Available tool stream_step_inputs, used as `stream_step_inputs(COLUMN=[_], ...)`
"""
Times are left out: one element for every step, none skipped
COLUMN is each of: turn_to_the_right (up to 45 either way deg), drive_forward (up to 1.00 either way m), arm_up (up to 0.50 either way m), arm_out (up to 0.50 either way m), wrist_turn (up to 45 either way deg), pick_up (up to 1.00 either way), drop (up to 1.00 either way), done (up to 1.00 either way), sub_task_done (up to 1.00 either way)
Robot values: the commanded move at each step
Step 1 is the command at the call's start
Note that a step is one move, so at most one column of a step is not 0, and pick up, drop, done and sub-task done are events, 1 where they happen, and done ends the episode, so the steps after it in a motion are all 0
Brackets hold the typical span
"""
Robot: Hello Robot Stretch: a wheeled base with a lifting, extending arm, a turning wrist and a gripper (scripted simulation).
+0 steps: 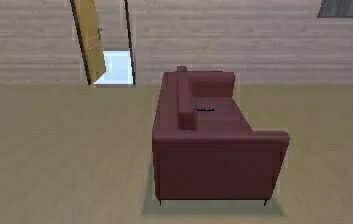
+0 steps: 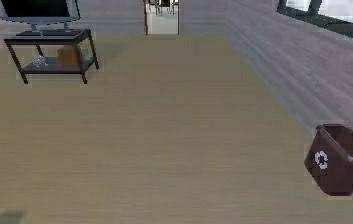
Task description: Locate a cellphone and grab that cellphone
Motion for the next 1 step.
stream_step_inputs(turn_to_the_right=[45.0], drive_forward=[0.00], arm_up=[0.00], arm_out=[0.00], wrist_turn=[0.0], pick_up=[0.00], drop=[0.00], done=[0.00], sub_task_done=[0.00])
